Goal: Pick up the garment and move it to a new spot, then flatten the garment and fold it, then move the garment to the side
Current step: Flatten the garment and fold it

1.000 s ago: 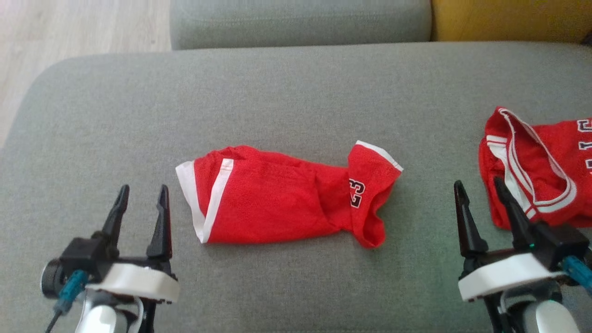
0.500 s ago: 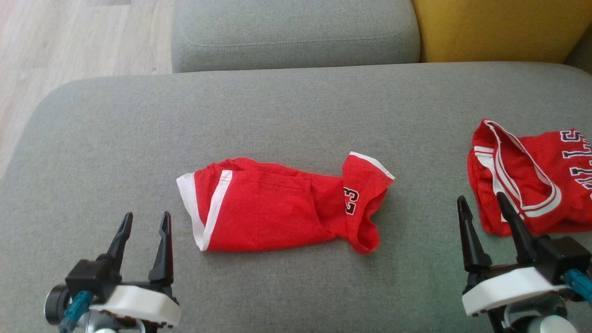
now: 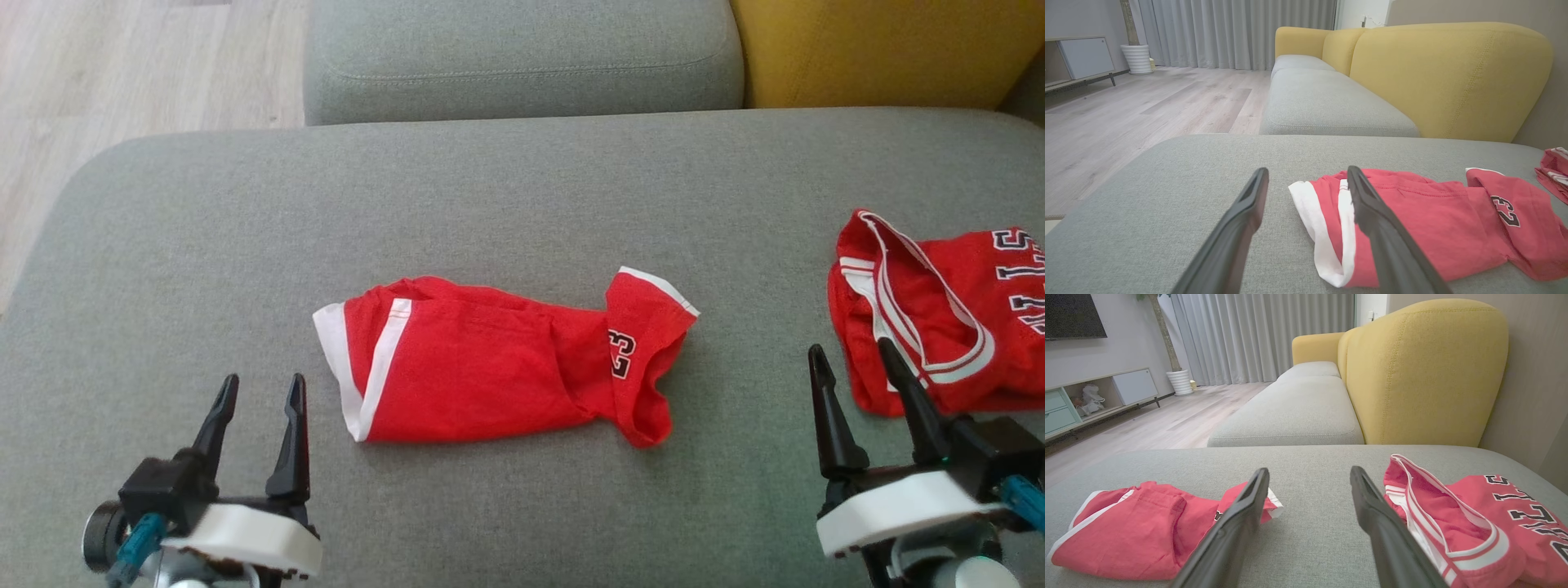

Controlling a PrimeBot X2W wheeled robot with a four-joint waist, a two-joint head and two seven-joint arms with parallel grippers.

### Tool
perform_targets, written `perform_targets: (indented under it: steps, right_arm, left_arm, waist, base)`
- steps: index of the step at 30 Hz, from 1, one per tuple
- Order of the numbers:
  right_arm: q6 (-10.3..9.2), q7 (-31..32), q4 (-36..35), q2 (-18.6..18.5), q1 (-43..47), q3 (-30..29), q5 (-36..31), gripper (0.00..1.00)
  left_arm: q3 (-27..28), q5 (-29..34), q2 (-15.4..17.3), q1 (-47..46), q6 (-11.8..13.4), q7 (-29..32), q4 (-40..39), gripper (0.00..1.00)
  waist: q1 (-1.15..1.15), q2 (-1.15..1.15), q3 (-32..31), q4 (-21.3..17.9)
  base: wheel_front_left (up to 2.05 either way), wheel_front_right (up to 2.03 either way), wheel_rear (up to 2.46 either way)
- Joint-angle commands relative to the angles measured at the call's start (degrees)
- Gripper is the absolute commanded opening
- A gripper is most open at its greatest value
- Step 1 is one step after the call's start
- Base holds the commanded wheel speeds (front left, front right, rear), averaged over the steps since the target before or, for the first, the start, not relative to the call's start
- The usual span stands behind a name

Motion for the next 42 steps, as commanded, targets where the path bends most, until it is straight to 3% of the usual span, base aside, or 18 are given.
perform_targets:
  steps: [1,9,17,24,33,34,35,42]
  right_arm:
    - [0.37,0.11,-2.29,-0.31,-1.22,1.15,0.34,1.00]
    - [0.37,0.58,-1.84,-0.31,-1.38,1.60,0.34,1.00]
    - [0.37,4.24,2.97,-0.31,-5.27,6.31,1.84,1.00]
    - [0.37,7.53,11.49,-3.68,-16.33,15.33,1.97,1.00]
    - [0.37,11.21,21.63,-8.91,-29.31,26.23,4.92,1.00]
    - [0.37,11.47,22.04,-9.25,-29.94,26.90,5.35,0.43]
    - [0.37,11.86,22.30,-9.57,-30.32,27.36,5.66,0.00]
    - [0.37,9.47,17.33,-9.47,-30.12,28.37,9.51,0.00]
  left_arm:
    - [1.65,-0.02,1.33,-2.40,0.57,-0.34,-2.00,1.00]
    - [0.91,0.42,1.20,-3.28,0.76,-0.46,-2.34,1.00]
    - [-0.60,0.91,0.46,-7.31,-0.22,-0.58,-2.42,1.00]
    - [-1.13,1.12,-1.69,-13.27,-1.48,-0.77,-1.36,1.00]
    - [1.05,2.68,-3.91,-15.78,-3.31,-0.80,-1.18,1.00]
    - [1.34,2.88,-4.10,-15.81,-3.48,-0.80,-1.17,1.00]
    - [1.65,3.09,-4.28,-15.80,-3.62,-0.80,-1.20,1.00]
    - [4.06,4.39,-5.10,-15.23,-4.51,-0.80,-1.48,1.00]
  waist:
    - [0.00,0.00,0.00,0.12]
    - [0.00,0.00,0.69,1.02]
    - [0.00,0.00,4.37,5.55]
    - [0.00,0.00,9.87,11.82]
    - [0.00,0.00,12.91,15.22]
    - [0.00,0.00,12.99,15.26]
    - [0.00,0.00,13.08,15.21]
    - [0.00,0.00,13.04,12.07]
  base:
    - [0.00,0.00,0.00]
    - [0.00,0.00,0.00]
    - [0.00,0.00,0.00]
    - [0.00,0.00,0.00]
    - [0.00,0.00,0.00]
    - [0.00,0.00,0.00]
    - [0.00,0.00,0.00]
    - [0.00,0.00,0.00]
